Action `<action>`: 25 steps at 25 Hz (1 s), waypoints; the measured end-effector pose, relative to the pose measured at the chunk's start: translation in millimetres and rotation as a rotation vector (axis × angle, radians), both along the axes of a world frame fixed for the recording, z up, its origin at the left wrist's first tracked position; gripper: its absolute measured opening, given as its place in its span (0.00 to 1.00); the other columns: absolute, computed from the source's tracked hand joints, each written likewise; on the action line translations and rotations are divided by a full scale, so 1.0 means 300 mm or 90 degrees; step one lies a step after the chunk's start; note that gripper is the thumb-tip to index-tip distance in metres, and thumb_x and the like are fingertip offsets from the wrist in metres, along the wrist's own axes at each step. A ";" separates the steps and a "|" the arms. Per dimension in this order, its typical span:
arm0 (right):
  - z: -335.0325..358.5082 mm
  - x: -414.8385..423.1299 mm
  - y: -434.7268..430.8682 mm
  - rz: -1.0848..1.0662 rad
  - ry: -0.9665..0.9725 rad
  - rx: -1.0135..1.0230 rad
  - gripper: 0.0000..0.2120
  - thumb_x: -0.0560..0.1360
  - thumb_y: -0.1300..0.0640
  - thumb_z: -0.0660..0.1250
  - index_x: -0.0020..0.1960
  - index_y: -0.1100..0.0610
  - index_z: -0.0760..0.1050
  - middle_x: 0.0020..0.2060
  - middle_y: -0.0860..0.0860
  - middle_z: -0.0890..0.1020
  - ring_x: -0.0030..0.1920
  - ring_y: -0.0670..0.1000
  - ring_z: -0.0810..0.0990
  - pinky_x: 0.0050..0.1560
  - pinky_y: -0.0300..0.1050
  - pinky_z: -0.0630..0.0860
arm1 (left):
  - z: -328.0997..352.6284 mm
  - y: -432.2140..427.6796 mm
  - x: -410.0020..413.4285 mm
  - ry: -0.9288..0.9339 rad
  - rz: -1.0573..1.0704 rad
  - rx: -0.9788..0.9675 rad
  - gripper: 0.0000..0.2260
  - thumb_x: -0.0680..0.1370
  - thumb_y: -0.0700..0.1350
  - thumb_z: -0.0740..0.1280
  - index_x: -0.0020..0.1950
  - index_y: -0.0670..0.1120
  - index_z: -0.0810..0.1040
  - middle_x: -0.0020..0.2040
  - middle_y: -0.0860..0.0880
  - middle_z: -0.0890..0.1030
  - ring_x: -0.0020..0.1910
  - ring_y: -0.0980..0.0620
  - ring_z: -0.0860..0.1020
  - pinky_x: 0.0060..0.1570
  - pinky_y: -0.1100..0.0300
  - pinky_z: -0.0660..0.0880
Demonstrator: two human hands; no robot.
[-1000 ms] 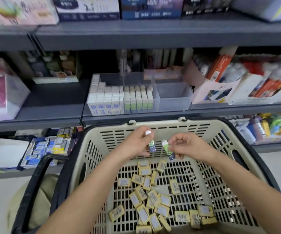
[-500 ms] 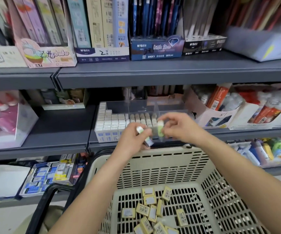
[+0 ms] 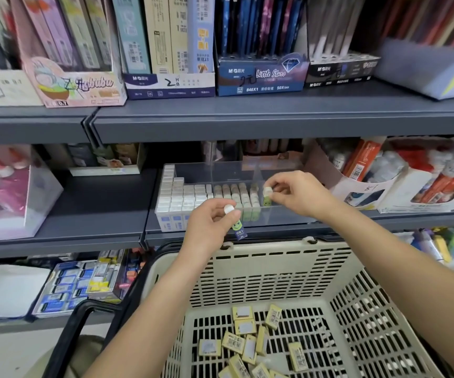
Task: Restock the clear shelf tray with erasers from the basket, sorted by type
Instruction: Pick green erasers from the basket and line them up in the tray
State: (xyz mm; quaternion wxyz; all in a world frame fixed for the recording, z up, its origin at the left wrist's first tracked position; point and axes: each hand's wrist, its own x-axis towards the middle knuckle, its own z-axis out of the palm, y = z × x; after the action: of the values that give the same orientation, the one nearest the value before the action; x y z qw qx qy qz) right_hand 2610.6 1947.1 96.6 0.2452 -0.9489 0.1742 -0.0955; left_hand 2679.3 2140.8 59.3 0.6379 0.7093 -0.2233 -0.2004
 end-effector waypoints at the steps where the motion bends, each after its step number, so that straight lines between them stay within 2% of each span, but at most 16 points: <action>1: -0.008 0.001 0.001 0.004 0.020 -0.018 0.05 0.74 0.57 0.68 0.48 0.51 0.80 0.43 0.48 0.82 0.42 0.46 0.79 0.46 0.37 0.71 | 0.000 0.000 0.004 -0.010 0.007 -0.002 0.07 0.75 0.42 0.69 0.46 0.56 0.77 0.44 0.55 0.81 0.40 0.63 0.78 0.36 0.72 0.73; 4: -0.041 0.014 0.010 0.042 0.088 -0.060 0.08 0.76 0.57 0.65 0.52 0.55 0.81 0.50 0.49 0.83 0.47 0.48 0.77 0.49 0.37 0.69 | 0.000 -0.014 0.016 -0.011 0.005 -0.003 0.08 0.75 0.42 0.68 0.50 0.56 0.78 0.47 0.53 0.81 0.43 0.60 0.78 0.34 0.72 0.73; 6: -0.043 0.018 0.016 0.067 0.123 -0.067 0.10 0.77 0.58 0.63 0.54 0.57 0.81 0.55 0.50 0.82 0.54 0.49 0.77 0.53 0.37 0.68 | 0.004 -0.033 0.020 -0.019 -0.017 0.021 0.12 0.76 0.41 0.67 0.59 0.50 0.78 0.50 0.49 0.80 0.45 0.56 0.78 0.39 0.69 0.76; 8: -0.024 0.018 0.021 0.077 0.116 -0.073 0.11 0.78 0.57 0.62 0.56 0.58 0.80 0.56 0.51 0.81 0.57 0.50 0.77 0.57 0.40 0.69 | 0.011 -0.054 0.022 -0.049 -0.029 0.055 0.17 0.76 0.41 0.68 0.64 0.47 0.75 0.46 0.49 0.79 0.43 0.57 0.77 0.45 0.66 0.76; 9: -0.008 0.017 0.024 0.071 0.082 -0.040 0.11 0.78 0.56 0.62 0.56 0.57 0.80 0.55 0.52 0.82 0.56 0.51 0.78 0.58 0.42 0.71 | 0.015 -0.066 0.023 -0.076 -0.031 0.073 0.20 0.74 0.42 0.70 0.66 0.47 0.73 0.44 0.52 0.78 0.41 0.59 0.75 0.46 0.68 0.74; 11: 0.030 0.007 0.042 0.076 -0.004 0.120 0.09 0.76 0.55 0.65 0.52 0.57 0.81 0.48 0.52 0.84 0.49 0.50 0.80 0.55 0.46 0.76 | 0.028 -0.092 0.019 -0.132 -0.041 0.104 0.26 0.72 0.43 0.72 0.68 0.48 0.69 0.42 0.54 0.78 0.39 0.62 0.74 0.42 0.72 0.71; 12: 0.047 0.001 0.057 0.094 -0.020 0.180 0.07 0.75 0.55 0.67 0.49 0.56 0.81 0.45 0.51 0.84 0.45 0.48 0.81 0.52 0.45 0.77 | 0.036 -0.106 0.014 -0.154 -0.047 0.114 0.28 0.71 0.44 0.73 0.69 0.48 0.67 0.41 0.54 0.79 0.38 0.62 0.74 0.40 0.73 0.70; 13: 0.057 -0.004 0.070 0.111 -0.015 0.186 0.05 0.73 0.56 0.69 0.47 0.56 0.82 0.42 0.50 0.84 0.43 0.47 0.81 0.49 0.43 0.77 | 0.041 -0.119 0.009 -0.175 -0.050 0.123 0.29 0.71 0.45 0.74 0.69 0.48 0.67 0.41 0.55 0.79 0.38 0.63 0.74 0.39 0.74 0.70; 17: 0.079 0.004 0.064 0.076 -0.023 0.057 0.02 0.72 0.57 0.70 0.44 0.53 0.81 0.37 0.46 0.82 0.38 0.44 0.80 0.44 0.37 0.75 | 0.053 -0.129 0.008 -0.234 -0.034 0.135 0.24 0.70 0.47 0.74 0.64 0.49 0.72 0.42 0.56 0.78 0.39 0.62 0.74 0.41 0.71 0.69; 19: 0.094 0.015 0.027 0.010 -0.068 0.018 0.03 0.73 0.55 0.69 0.46 0.53 0.81 0.39 0.47 0.82 0.40 0.45 0.79 0.42 0.35 0.72 | 0.045 -0.099 0.034 -0.283 0.005 0.151 0.19 0.71 0.49 0.73 0.60 0.49 0.75 0.49 0.57 0.77 0.46 0.62 0.73 0.48 0.69 0.69; 22: 0.091 0.031 -0.013 -0.045 -0.077 -0.029 0.05 0.74 0.54 0.68 0.49 0.54 0.80 0.43 0.49 0.83 0.44 0.47 0.78 0.45 0.36 0.69 | 0.011 -0.030 0.086 -0.379 0.088 0.231 0.14 0.74 0.52 0.69 0.57 0.51 0.77 0.57 0.55 0.77 0.60 0.55 0.68 0.58 0.63 0.63; 25: 0.068 0.038 -0.014 -0.037 -0.060 -0.056 0.06 0.75 0.54 0.67 0.49 0.54 0.80 0.44 0.50 0.83 0.44 0.48 0.78 0.44 0.32 0.67 | -0.035 0.024 0.114 -0.409 0.125 0.297 0.13 0.74 0.53 0.67 0.57 0.51 0.76 0.60 0.55 0.76 0.65 0.52 0.65 0.62 0.57 0.61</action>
State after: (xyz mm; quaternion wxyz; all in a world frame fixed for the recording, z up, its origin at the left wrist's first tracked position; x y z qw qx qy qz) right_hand 2622.0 1942.8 117.0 0.2082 -0.9477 0.1856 -0.1550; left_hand 2713.3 2147.9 48.7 0.3736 0.8796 -0.2908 0.0477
